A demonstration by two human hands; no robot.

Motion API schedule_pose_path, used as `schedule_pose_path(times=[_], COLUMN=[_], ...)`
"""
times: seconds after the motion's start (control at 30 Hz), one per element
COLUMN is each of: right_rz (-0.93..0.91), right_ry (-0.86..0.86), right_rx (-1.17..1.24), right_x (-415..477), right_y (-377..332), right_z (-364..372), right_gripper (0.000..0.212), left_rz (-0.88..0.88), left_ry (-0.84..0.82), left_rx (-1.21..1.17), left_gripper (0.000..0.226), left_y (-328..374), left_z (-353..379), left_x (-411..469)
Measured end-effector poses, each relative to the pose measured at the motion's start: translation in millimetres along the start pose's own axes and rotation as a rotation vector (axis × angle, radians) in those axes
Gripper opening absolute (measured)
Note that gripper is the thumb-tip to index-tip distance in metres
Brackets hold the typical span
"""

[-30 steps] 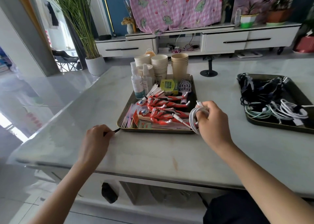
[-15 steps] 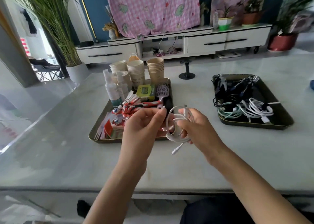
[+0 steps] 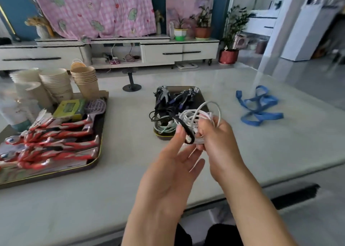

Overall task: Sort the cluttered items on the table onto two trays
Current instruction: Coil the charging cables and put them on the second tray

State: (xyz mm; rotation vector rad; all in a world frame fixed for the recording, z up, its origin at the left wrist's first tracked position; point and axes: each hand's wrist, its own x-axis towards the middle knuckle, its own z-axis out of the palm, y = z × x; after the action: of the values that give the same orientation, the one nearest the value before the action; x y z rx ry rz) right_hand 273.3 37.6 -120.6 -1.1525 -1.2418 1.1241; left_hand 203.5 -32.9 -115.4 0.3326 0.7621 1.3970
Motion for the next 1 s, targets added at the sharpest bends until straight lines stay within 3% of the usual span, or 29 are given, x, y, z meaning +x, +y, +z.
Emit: schedule_pose_path(times=[0.23, 0.33, 0.43, 0.57, 0.67, 0.8, 0.93, 1.0], right_rz=[0.070, 0.128, 0.151, 0.139, 0.098, -0.019, 0.155, 0.153], right_ry=[0.064, 0.076, 0.047, -0.089, -0.191, -0.294, -0.424, -0.454], right_rx=[-0.112, 0.000, 0.094, -0.036, -0.249, -0.344, -0.109, -0.128], right_x=[-1.2, -7.5, -13.5, -17.3, -16.0, -19.1, -23.4, -23.9], right_y=[11.1, 11.9, 8.6, 7.6, 15.9, 20.2, 6.0, 2.1], right_z=[-24.2, -21.8, -22.0, -16.4, -9.0, 0.3, -1.7, -2.2], right_gripper=[0.022, 0.015, 0.022, 0.011, 0.028, 0.021, 0.002, 0.003], left_rz=[0.239, 0.395, 0.451, 0.550, 0.607, 0.610, 0.602, 0.616], left_ry=[-0.099, -0.183, -0.249, -0.200, -0.144, -0.061, 0.009, 0.039], left_rx=[0.273, 0.341, 0.389, 0.460, 0.489, 0.346, 0.123, 0.121], left_gripper=[0.027, 0.016, 0.010, 0.006, 0.011, 0.018, 0.012, 0.012], left_y=[-26.7, -28.1, -24.6, -15.0, -6.2, 2.2, 5.7, 5.8], left_z=[0.7, 2.0, -5.0, -14.3, -23.9, -31.3, -25.1, -23.9], left_x=[13.0, 10.0, 8.3, 9.0, 11.7, 12.6, 11.1, 11.3])
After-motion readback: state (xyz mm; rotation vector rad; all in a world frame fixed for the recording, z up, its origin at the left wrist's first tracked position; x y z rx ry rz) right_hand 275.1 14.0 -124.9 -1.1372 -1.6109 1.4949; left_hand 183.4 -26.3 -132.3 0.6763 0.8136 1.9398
